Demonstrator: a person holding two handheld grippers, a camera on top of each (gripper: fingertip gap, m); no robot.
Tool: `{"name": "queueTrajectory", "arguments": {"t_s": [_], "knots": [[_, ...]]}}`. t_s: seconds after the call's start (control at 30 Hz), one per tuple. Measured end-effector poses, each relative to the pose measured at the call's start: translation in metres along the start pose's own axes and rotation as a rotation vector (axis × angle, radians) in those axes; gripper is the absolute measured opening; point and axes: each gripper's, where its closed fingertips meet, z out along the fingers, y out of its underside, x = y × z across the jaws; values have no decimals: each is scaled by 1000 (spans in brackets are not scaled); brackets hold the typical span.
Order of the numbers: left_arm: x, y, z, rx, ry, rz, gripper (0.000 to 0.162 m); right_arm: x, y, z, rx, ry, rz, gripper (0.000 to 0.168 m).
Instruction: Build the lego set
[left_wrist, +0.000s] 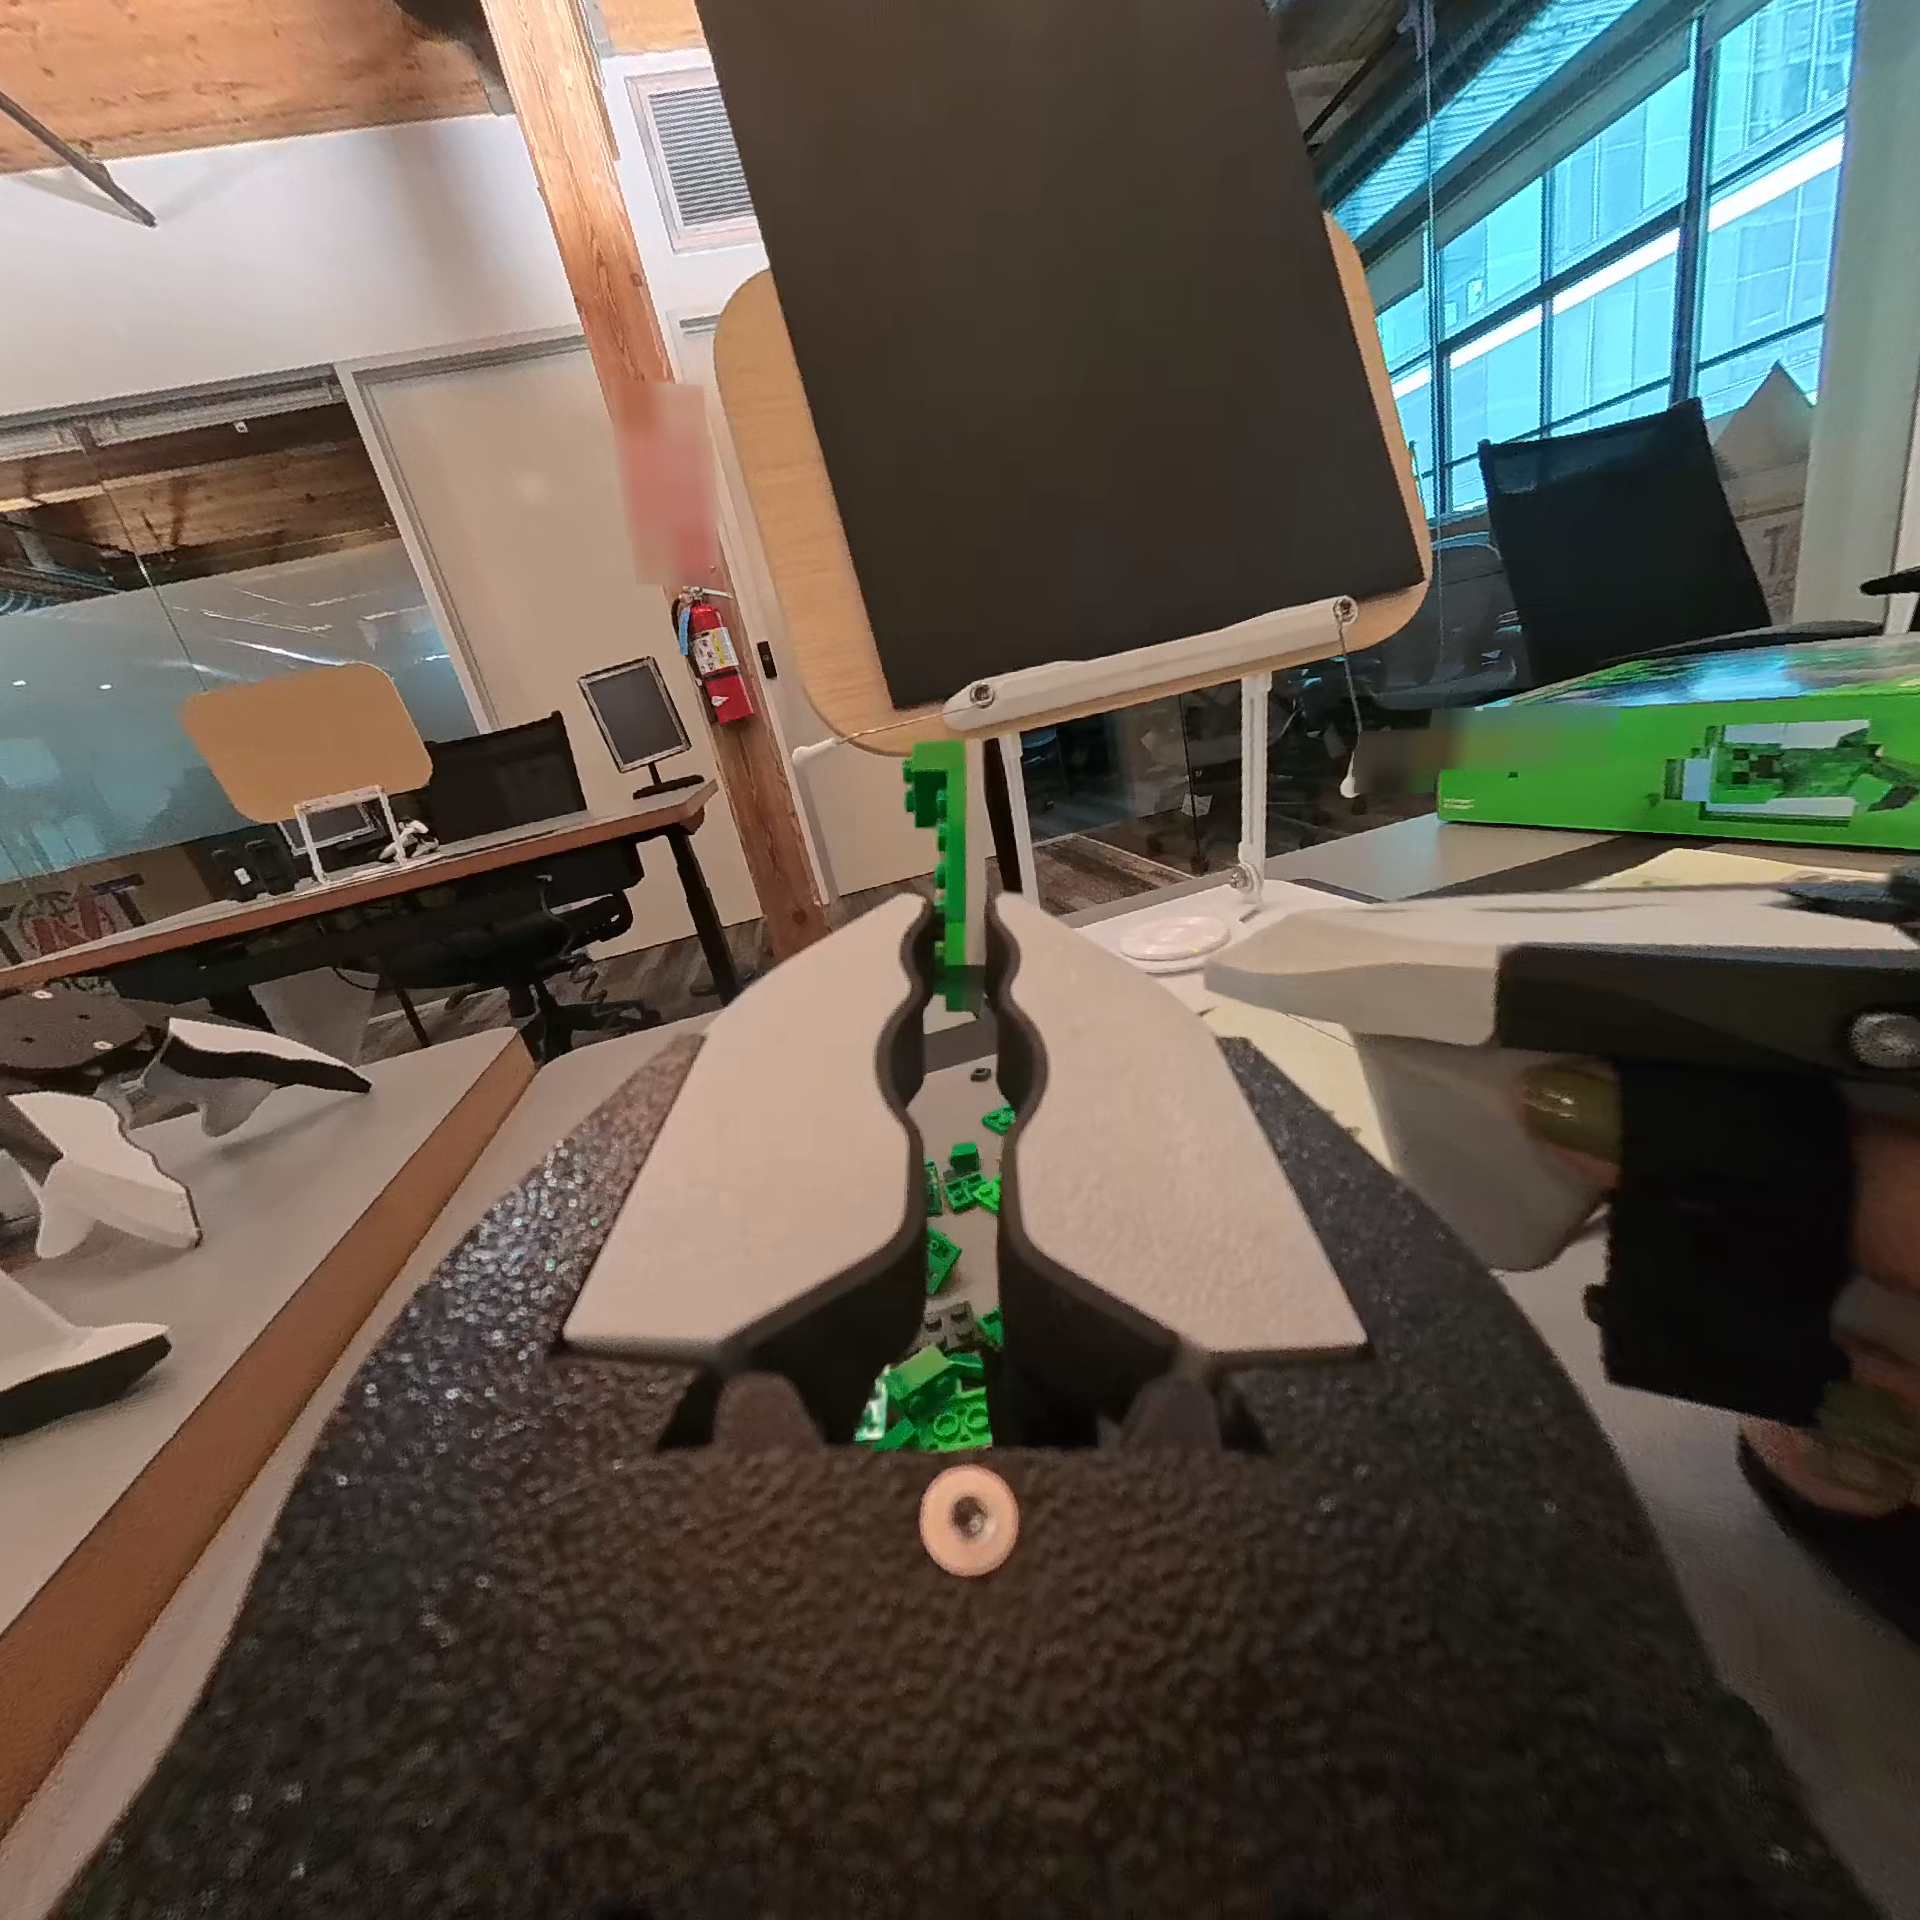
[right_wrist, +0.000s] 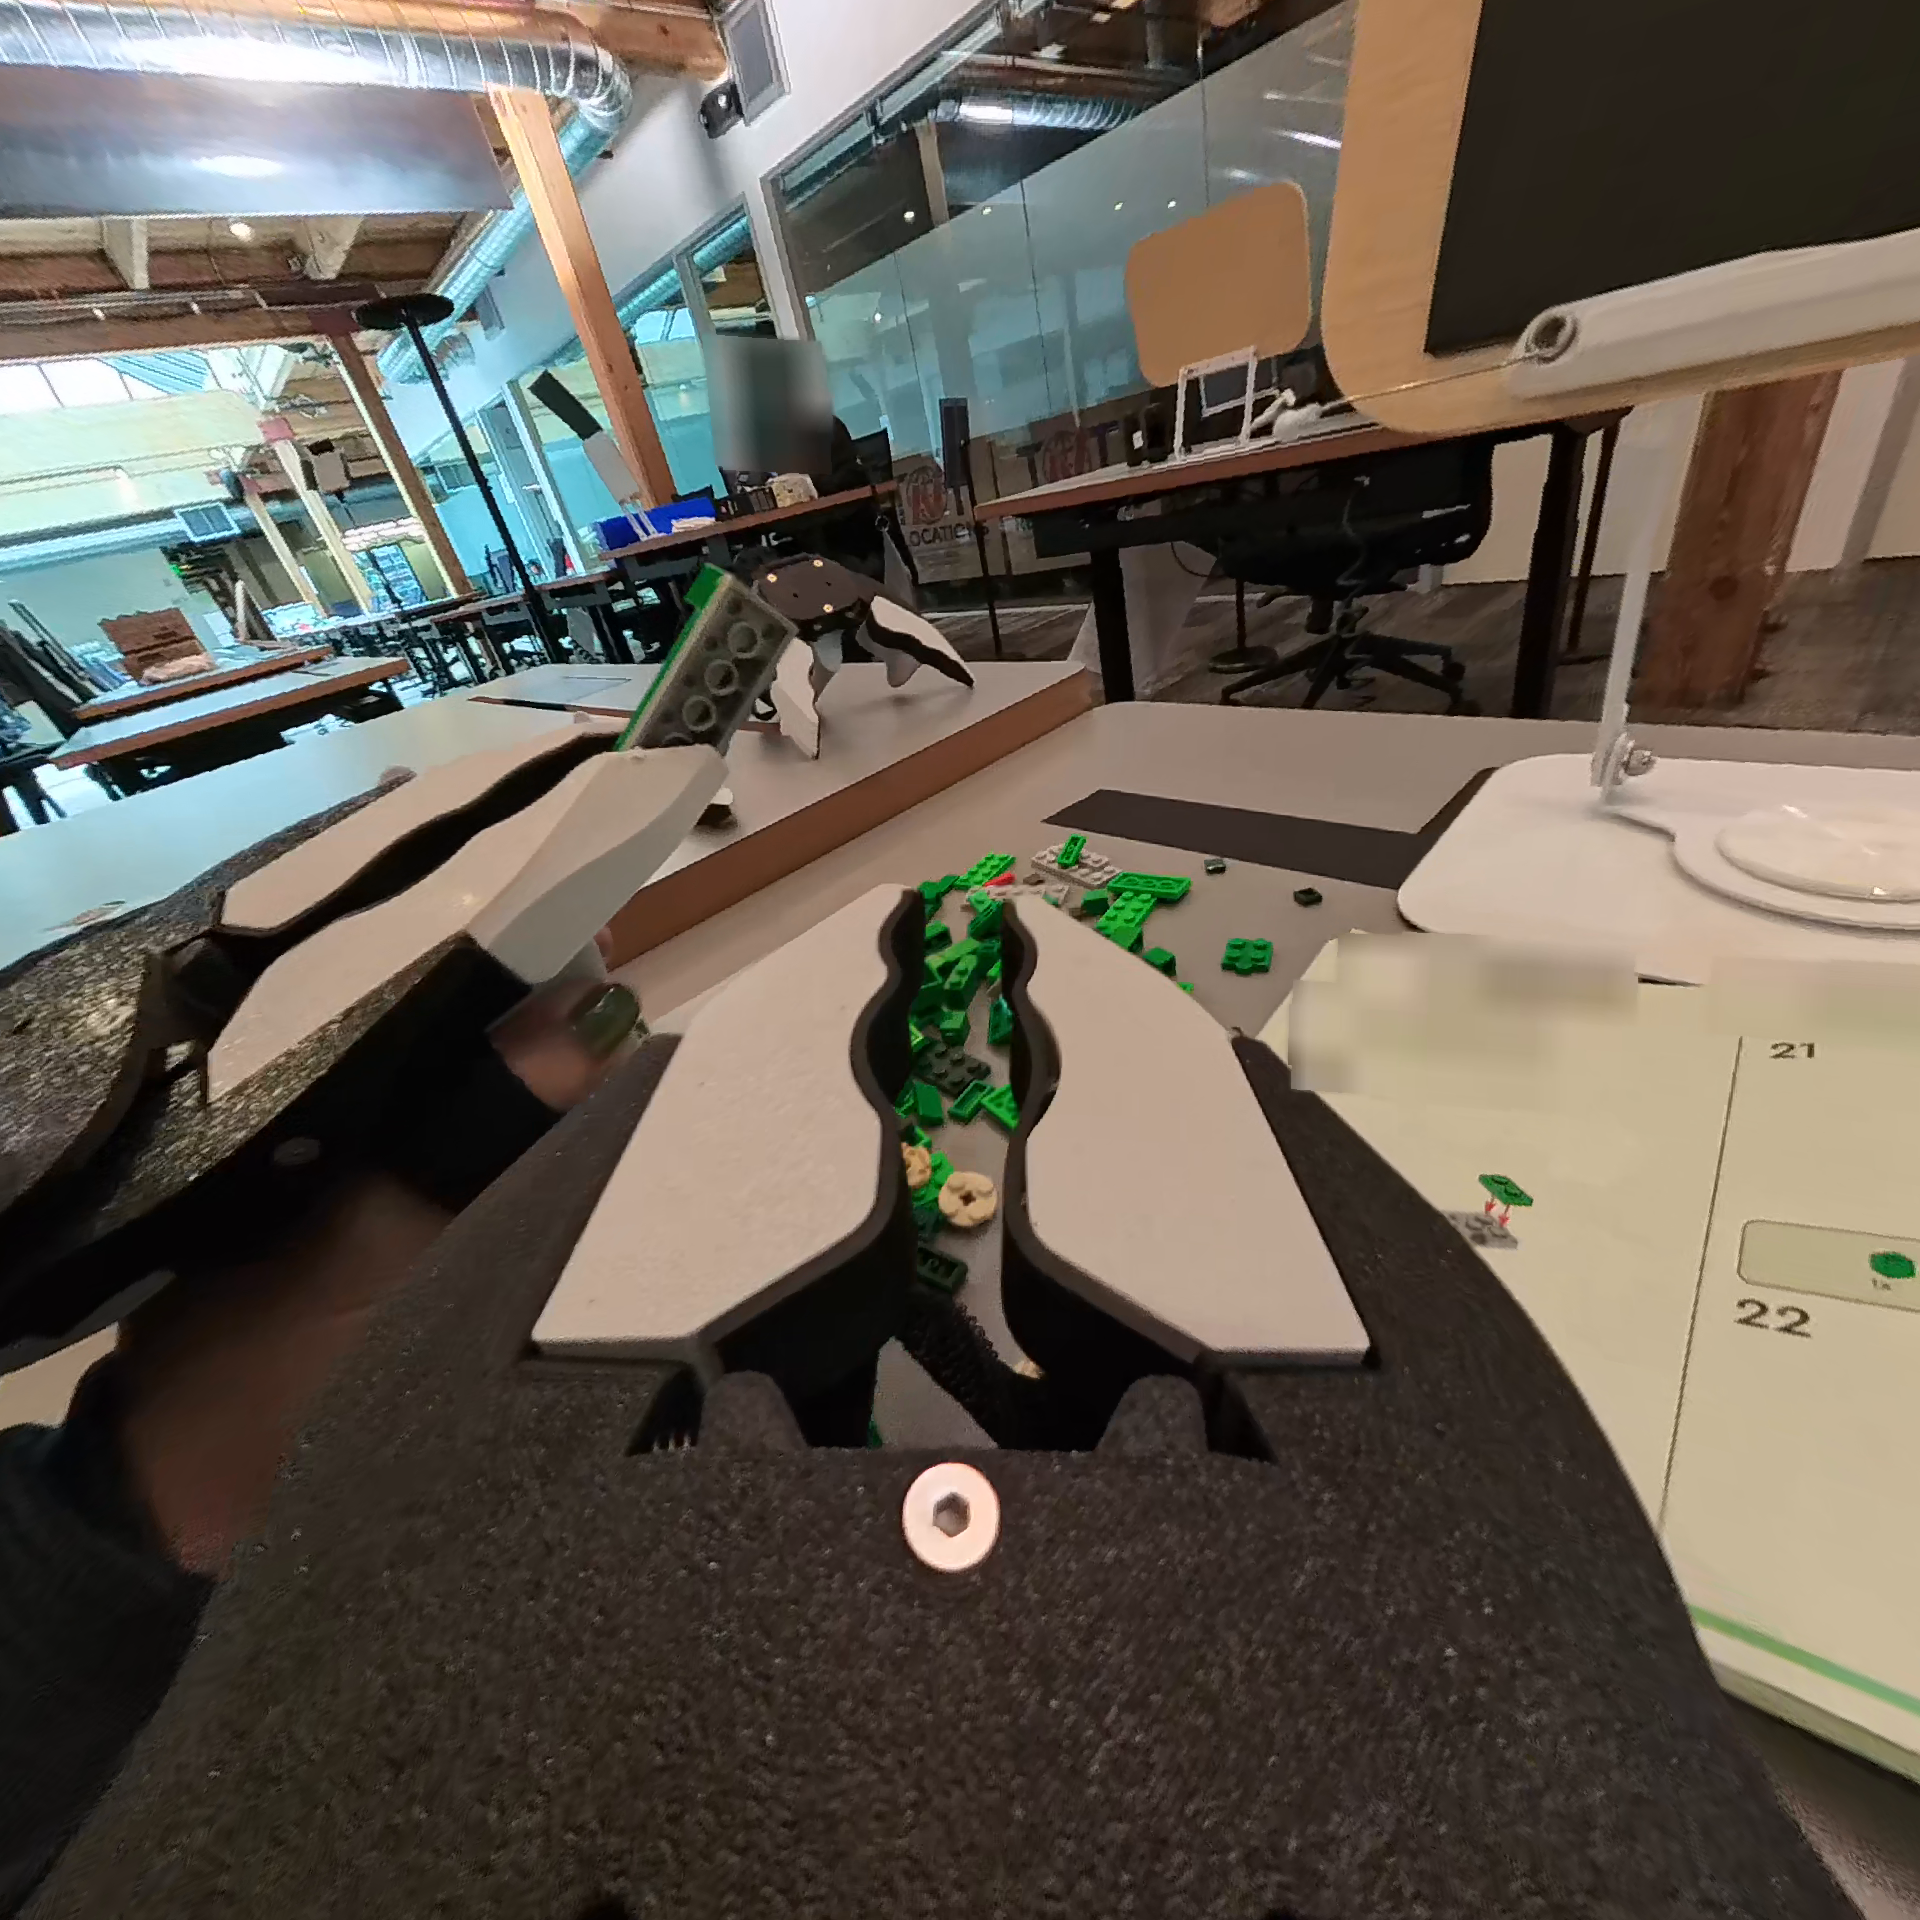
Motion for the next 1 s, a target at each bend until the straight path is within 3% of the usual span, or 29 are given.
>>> {"name": "queueTrajectory", "arguments": {"t_s": [0.03, 0.5, 0.67, 0.83, 1.0], "knots": [[0, 0, 0, 3, -1, 0, 7, 1, 0, 2, 1, 5, -3, 13], [-3, -7, 8, 40, 24, 17, 7, 20, 1, 19, 1, 71, -33, 12], [-8, -10, 11, 59, 42, 2, 8, 31, -13, 40, -8, 76, -120, 13], [-16, -18, 12, 101, 36, -64, 8, 37, -37, 79, -58, -67, -235, 13], [-12, -32, 11, 156, 52, -98, 7, 10, 0, 136, -412, -469, -405, 15]]}}
